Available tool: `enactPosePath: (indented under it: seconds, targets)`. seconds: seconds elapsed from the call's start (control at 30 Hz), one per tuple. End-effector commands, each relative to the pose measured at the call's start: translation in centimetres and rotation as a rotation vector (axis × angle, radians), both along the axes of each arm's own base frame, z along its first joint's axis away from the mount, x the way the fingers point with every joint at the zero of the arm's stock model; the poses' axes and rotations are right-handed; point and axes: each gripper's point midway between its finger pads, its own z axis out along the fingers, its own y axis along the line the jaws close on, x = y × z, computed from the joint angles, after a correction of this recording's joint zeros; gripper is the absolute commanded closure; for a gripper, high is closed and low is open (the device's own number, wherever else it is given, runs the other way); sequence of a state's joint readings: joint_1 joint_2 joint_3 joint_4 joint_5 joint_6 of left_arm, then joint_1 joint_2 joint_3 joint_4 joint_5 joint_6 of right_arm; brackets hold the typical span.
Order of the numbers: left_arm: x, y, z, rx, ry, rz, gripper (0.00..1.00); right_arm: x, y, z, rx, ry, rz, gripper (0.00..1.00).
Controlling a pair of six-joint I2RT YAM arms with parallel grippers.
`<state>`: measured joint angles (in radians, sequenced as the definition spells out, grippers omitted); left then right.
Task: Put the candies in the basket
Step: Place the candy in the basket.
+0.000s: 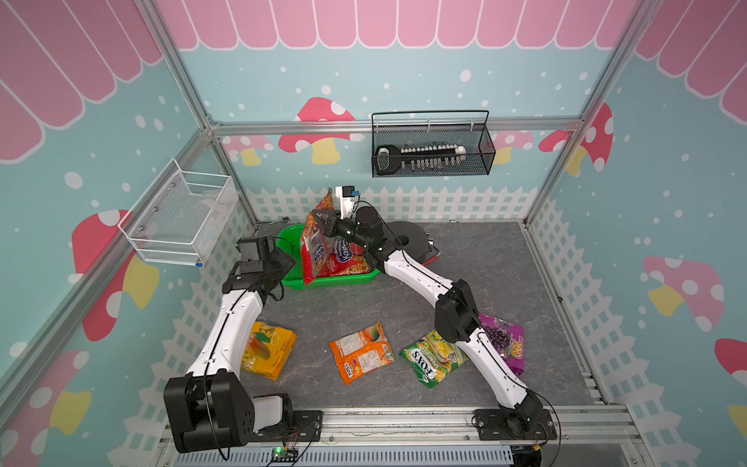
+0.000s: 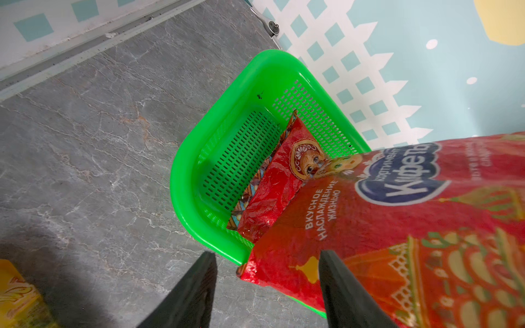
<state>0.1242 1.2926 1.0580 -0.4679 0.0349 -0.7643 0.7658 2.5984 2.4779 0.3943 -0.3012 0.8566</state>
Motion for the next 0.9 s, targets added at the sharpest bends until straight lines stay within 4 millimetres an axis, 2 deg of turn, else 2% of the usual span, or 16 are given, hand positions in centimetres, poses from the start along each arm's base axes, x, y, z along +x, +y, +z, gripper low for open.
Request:
enactPosePath:
  seconds: [0.0,0.07,0.2,0.4,0.53,0.57,0.73,0.87]
  targets:
    - [-0.4,1.1,-0.3,0.013,0.013,0.058,0.55,-2.7,-2.7,10.2,0.315,-0.238,0.009,1.0]
    - [-0.4,1.2,-0.1,0.02,0.009,0.065,0.63,-2.6,-3.1,10.2,0.368,-0.253,-0.007,1.0]
    - [-0.6,1.5,-0.3,0.035,0.013,0.075,0.64,-1.2,-3.0,8.2,0.389,-0.196,-0.044,1.0]
    - [-0.3,1.4,-1.2,0.057,0.021,0.043,0.58,-0.2,-1.1,2.6,0.378,0.006,0.068,1.0]
    - [0.6,0.2,-1.8,0.037,0.016,-0.044,0.55,0.0,-0.1,-0.8,0.233,0.141,0.158,1.0]
    - [0.9,-0.3,-1.9,0.031,0.012,-0.076,0.54,0.2,-0.2,-1.8,0.199,0.187,0.172,1.0]
    - [2.1,-2.6,-1.8,-0.03,-0.03,-0.205,0.5,0.3,-2.9,-3.6,0.168,0.321,0.236,1.0]
    - [2.8,-3.6,-1.8,-0.058,-0.044,-0.246,0.5,0.4,-5.4,-5.2,0.11,0.394,0.244,1.0]
